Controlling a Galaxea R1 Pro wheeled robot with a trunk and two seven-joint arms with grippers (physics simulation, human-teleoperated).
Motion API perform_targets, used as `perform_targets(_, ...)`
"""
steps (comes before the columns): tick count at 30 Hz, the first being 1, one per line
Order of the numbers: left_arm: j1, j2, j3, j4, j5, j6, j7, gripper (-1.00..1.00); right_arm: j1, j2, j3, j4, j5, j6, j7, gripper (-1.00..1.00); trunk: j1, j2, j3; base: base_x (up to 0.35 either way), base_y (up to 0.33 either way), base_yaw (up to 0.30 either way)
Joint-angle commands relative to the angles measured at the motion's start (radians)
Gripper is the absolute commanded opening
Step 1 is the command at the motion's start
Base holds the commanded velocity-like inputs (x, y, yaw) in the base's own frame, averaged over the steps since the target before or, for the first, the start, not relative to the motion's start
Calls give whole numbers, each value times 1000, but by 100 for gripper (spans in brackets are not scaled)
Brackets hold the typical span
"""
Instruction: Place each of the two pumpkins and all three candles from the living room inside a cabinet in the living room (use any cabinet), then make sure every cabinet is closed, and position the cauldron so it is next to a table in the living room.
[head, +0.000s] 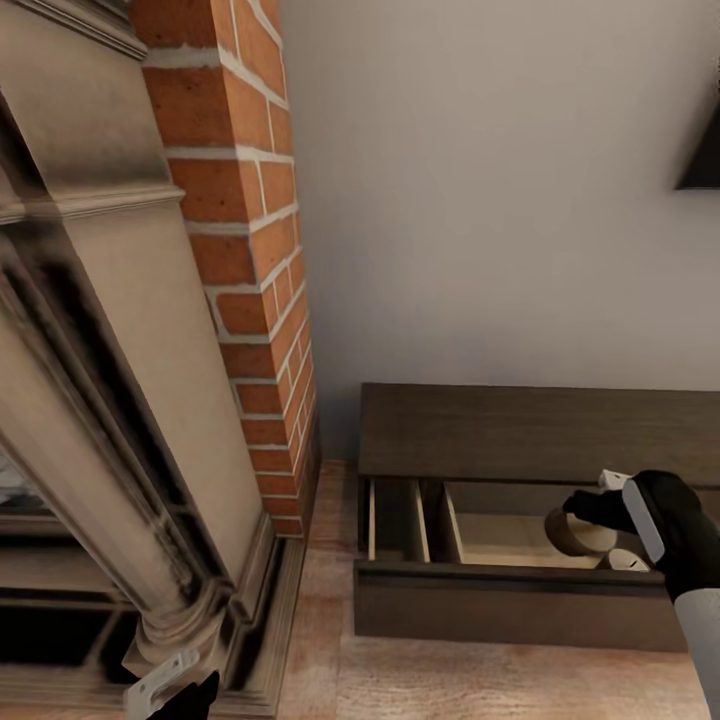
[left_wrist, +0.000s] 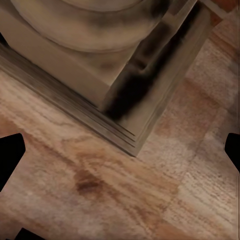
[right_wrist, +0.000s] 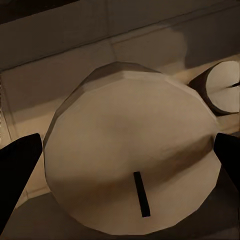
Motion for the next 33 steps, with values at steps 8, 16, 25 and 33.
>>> perform_targets(8,-1,0,-1,0,1,2,0,100,-44,2,0,94,3,0,-1,-100,0,0,0,47,-86,0)
perform_targets(16,-1,-2,-2,0,1,2,-2,100,-53,45,1,127,6,0,-3,-100,0,0,0,15,-14,0)
perform_targets(25,-7,0,-63,0,-2,2,2,100,-113,69,0,327,9,-114,-10,-100,0,0,0,118,-111,0)
perform_targets(33,-76,-1,-165,12,-2,13,3,100,-127,102,0,382,13,-156,-59,-100,0,0,0,6,-6,0)
